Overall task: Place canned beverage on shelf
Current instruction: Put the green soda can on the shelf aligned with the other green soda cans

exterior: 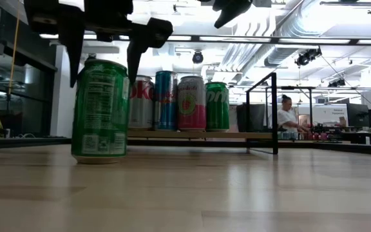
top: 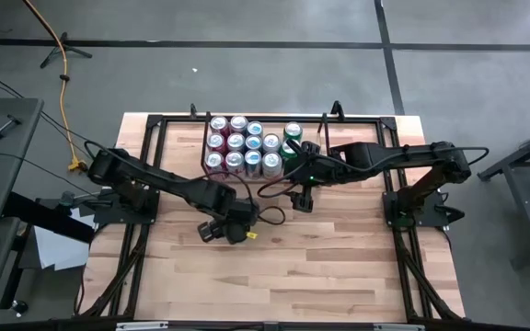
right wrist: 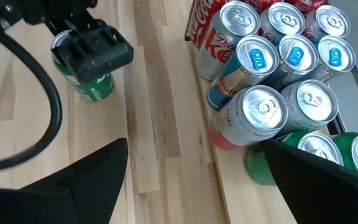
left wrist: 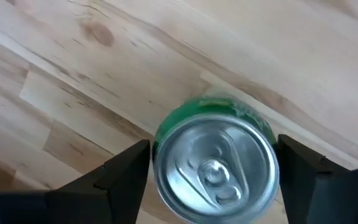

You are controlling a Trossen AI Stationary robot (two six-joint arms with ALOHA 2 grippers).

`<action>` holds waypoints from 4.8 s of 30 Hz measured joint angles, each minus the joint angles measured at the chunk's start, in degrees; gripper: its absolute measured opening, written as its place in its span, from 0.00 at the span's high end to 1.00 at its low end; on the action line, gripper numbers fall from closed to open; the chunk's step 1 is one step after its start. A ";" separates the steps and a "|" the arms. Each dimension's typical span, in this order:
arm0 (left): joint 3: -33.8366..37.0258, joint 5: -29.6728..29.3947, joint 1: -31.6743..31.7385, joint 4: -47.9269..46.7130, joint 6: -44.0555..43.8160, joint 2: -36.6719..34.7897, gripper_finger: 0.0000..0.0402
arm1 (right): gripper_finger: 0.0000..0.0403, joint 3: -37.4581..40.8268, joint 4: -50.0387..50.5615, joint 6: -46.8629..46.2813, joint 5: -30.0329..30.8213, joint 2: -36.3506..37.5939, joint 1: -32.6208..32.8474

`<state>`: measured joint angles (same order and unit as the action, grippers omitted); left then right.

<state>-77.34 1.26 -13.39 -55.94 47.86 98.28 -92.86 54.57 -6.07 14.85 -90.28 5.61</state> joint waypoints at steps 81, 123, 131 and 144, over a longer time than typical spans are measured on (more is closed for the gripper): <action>-30.95 -12.40 8.45 -4.16 -60.57 15.08 0.35 | 0.09 -0.02 23.54 -21.81 6.09 12.28 0.81; 10.34 -26.75 4.59 19.65 -77.61 -41.55 0.35 | 0.09 -0.04 -0.01 -73.59 -3.88 -19.97 2.02; 10.34 -26.75 4.59 19.63 -77.64 -41.55 0.35 | 0.10 -0.07 0.00 -69.47 -3.74 -22.25 2.01; 10.34 -27.54 4.88 19.84 -77.74 -41.51 0.35 | 0.31 -0.02 12.02 -56.63 -2.90 -15.08 1.97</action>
<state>-67.00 -26.28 -8.51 -36.10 -29.89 56.77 -92.88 66.58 -62.70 11.95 -105.36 7.58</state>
